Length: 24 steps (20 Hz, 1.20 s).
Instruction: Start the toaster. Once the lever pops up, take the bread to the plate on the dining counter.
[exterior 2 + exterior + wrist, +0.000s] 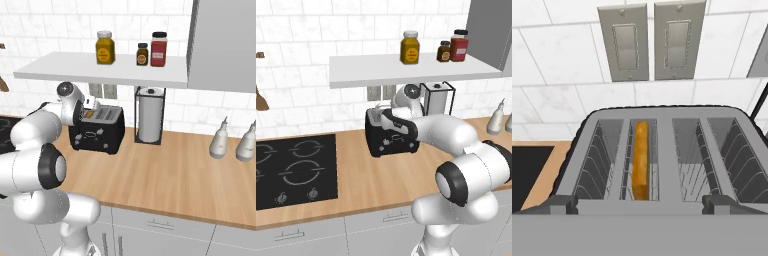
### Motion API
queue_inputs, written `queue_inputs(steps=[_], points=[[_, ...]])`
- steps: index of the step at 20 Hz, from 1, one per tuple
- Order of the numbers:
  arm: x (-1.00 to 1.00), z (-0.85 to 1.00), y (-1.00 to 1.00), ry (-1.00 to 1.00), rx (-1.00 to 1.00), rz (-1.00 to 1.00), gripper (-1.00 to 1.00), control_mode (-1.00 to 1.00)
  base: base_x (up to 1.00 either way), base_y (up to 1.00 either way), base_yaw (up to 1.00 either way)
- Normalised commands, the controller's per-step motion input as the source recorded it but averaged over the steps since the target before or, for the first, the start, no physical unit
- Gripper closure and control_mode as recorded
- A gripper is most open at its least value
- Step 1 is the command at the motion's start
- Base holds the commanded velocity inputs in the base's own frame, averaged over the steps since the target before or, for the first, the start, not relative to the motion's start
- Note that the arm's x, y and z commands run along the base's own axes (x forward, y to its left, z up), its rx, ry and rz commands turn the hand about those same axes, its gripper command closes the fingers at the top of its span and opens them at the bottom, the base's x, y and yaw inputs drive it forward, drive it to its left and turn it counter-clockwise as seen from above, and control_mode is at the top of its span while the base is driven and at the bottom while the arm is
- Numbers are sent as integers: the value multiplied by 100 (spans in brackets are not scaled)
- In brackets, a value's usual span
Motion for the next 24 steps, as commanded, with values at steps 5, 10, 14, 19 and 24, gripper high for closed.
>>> queue_inputs(steps=[5,10,14,19,24], points=[[0,-1,0,0,0,0,-100,-100,0,0,0],[0,-1,0,0,-1,0,-100,-100,0,0,0],[0,-5,0,0,-1,0,-100,-100,0,0,0],[0,-6,0,0,-1,0,-100,-100,0,0,0],[0,-3,0,0,0,0,-100,-100,0,0,0]])
